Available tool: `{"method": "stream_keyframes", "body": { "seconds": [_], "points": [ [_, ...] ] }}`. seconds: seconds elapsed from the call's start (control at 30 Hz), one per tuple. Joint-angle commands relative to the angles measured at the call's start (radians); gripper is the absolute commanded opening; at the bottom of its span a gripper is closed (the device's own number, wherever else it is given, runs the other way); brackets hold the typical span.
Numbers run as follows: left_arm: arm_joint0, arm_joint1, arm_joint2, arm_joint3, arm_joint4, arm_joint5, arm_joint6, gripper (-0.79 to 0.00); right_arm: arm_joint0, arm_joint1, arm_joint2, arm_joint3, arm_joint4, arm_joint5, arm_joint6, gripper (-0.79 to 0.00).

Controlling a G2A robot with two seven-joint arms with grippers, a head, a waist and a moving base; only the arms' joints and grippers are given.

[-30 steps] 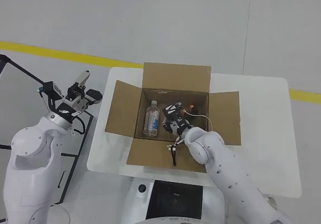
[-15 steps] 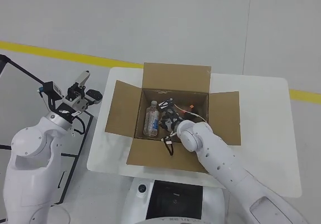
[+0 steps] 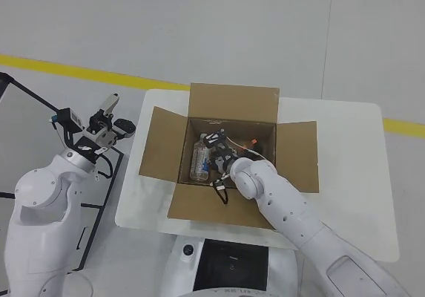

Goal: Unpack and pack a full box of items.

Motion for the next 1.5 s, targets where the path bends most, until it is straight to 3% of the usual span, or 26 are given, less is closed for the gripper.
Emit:
{"method": "stream_keyframes", "body": {
  "seconds": [0.0,0.07,0.13,0.37,0.53,0.77,0.97,1.1,1.23,1.3,1.47],
  "points": [
    [0.000,0.000,0.000,0.000,0.000,0.000,0.000,0.000,-0.003,0.001,0.005,-0.004,-0.006,-0.002,0.002,-0.283],
    [0.000,0.000,0.000,0.000,0.000,0.000,0.000,0.000,-0.008,0.003,0.011,-0.012,-0.010,-0.004,0.005,-0.126],
    [0.000,0.000,0.000,0.000,0.000,0.000,0.000,0.000,-0.015,0.007,0.022,-0.023,-0.012,-0.008,0.007,-0.037],
    [0.000,0.000,0.000,0.000,0.000,0.000,0.000,0.000,-0.061,0.027,0.080,-0.107,-0.027,-0.019,0.000,-0.031],
    [0.000,0.000,0.000,0.000,0.000,0.000,0.000,0.000,-0.164,0.061,0.164,-0.300,-0.068,-0.041,-0.021,-0.015],
    [0.000,0.000,0.000,0.000,0.000,0.000,0.000,0.000,-0.499,0.128,0.371,-0.831,-0.211,-0.071,-0.117,-0.009],
    [0.000,0.000,0.000,0.000,0.000,0.000,0.000,0.000,-0.812,0.160,0.650,-1.139,-0.161,-0.050,-0.271,-0.015],
    [0.000,0.000,0.000,0.000,0.000,0.000,0.000,0.000,-0.982,0.165,0.859,-1.180,-0.034,-0.035,-0.386,-0.018],
    [0.000,0.000,0.000,0.000,0.000,0.000,0.000,0.000,-1.087,0.166,1.011,-1.142,0.088,-0.068,-0.462,-0.015],
    [0.000,0.000,0.000,0.000,0.000,0.000,0.000,0.000,-1.133,0.162,1.047,-1.127,0.085,-0.038,-0.515,-0.018],
    [0.000,0.000,0.000,0.000,0.000,0.000,0.000,0.000,-1.179,0.152,1.006,-1.073,0.110,-0.017,-0.603,0.000]
  ]
}}
